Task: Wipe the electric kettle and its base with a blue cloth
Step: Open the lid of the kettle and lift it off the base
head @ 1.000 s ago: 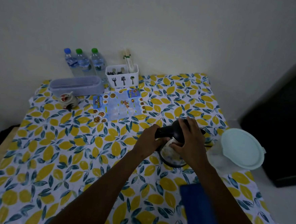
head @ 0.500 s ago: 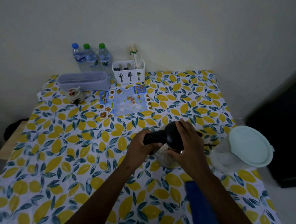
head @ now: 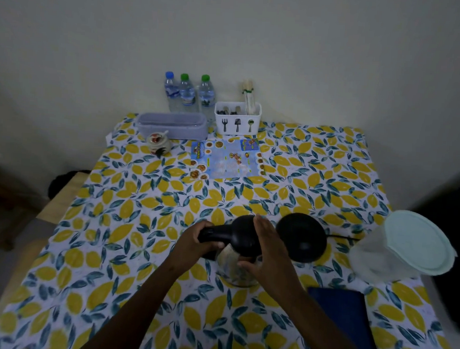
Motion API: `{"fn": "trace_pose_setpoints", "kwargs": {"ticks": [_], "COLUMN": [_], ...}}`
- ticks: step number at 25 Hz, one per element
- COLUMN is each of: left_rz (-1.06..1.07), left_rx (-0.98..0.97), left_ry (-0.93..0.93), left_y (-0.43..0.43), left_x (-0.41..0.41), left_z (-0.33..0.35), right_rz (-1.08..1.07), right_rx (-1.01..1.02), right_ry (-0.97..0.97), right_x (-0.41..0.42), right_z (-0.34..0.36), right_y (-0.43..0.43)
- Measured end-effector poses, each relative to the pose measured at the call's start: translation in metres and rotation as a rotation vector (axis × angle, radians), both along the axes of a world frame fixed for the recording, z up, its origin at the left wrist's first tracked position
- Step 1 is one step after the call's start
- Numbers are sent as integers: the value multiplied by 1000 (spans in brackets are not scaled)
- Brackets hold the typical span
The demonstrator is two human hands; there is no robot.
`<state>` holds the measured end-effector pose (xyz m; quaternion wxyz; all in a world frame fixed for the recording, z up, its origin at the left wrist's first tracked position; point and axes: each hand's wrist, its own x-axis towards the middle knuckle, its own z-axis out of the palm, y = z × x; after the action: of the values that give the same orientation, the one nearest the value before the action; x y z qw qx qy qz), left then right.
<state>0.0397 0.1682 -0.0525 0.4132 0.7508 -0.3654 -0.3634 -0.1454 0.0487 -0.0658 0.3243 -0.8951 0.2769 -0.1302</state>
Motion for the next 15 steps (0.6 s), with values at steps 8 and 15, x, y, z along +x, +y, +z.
{"fn": "trace_pose_setpoints", "kwargs": {"ticks": [8, 15], "left_rz": [-73, -40], "left_rx": [-119, -35], "left_ry": [-293, -753], "left_y": [-15, -39], "left_x": [-21, -62], "left_z": [12, -3], "right_rz": [-62, -68], "right_rx": [-253, -216], "right_ry": [347, 338], "right_x": [-25, -30], "right_z": [-14, -10], "right_y": [0, 8]}}
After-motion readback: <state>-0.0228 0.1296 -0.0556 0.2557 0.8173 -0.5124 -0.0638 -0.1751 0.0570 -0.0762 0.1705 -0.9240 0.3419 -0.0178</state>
